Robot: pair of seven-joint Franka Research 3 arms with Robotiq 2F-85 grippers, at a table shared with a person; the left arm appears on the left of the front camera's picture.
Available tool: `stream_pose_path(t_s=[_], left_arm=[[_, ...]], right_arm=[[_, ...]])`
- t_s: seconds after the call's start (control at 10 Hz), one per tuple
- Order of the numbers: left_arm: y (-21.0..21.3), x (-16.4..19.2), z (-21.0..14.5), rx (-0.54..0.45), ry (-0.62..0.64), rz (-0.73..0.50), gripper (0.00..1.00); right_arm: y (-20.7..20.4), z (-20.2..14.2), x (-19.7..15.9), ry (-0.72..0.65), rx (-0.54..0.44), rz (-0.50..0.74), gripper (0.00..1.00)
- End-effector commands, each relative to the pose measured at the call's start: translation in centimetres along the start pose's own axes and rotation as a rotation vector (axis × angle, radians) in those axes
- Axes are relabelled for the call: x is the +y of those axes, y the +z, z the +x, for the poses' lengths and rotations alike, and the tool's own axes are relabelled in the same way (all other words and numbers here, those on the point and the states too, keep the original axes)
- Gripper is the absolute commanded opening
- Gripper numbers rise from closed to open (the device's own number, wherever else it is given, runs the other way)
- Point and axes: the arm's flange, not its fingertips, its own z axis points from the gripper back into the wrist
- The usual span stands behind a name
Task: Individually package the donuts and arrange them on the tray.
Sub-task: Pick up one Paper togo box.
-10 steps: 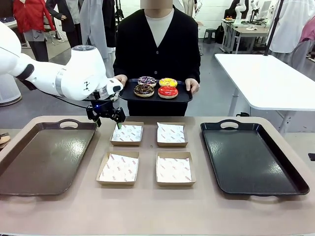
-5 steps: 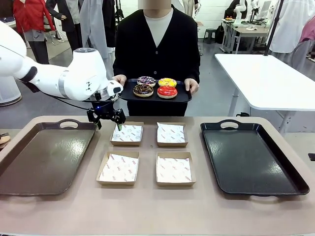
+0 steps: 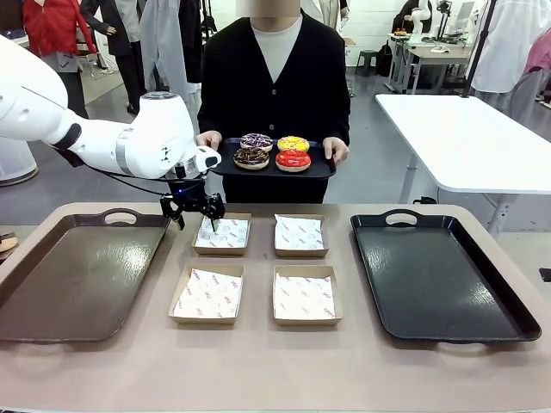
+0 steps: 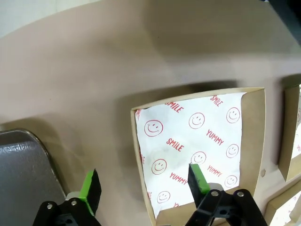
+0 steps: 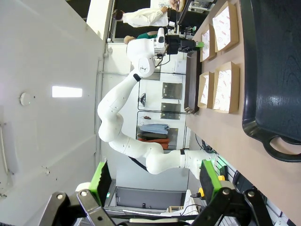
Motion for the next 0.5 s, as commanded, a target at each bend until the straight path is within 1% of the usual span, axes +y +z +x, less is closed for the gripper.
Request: stream_pose_path(t_s=[0.0,0.1,0.3,0.4], left_arm=[[0.30,-0.77,0.75,-0.003,0.026,0.039,0.43],[0.31,-0.82,0.88,-0.004,0.030,0.043,0.00],[0.12,-0.97,1.01,0.004,0.030,0.053,0.00],[-0.09,-1.06,1.09,0.012,0.030,0.056,0.17]], right_arm=[[-0.06,-0.12,-0.01,0.007,-0.001,0.016,1.00],[-0.06,-0.12,-0.01,0.007,-0.001,0.016,1.00],[-0.06,-0.12,-0.01,0.007,-0.001,0.016,1.00],[-0.06,-0.12,-0.01,0.007,-0.001,0.016,1.00]])
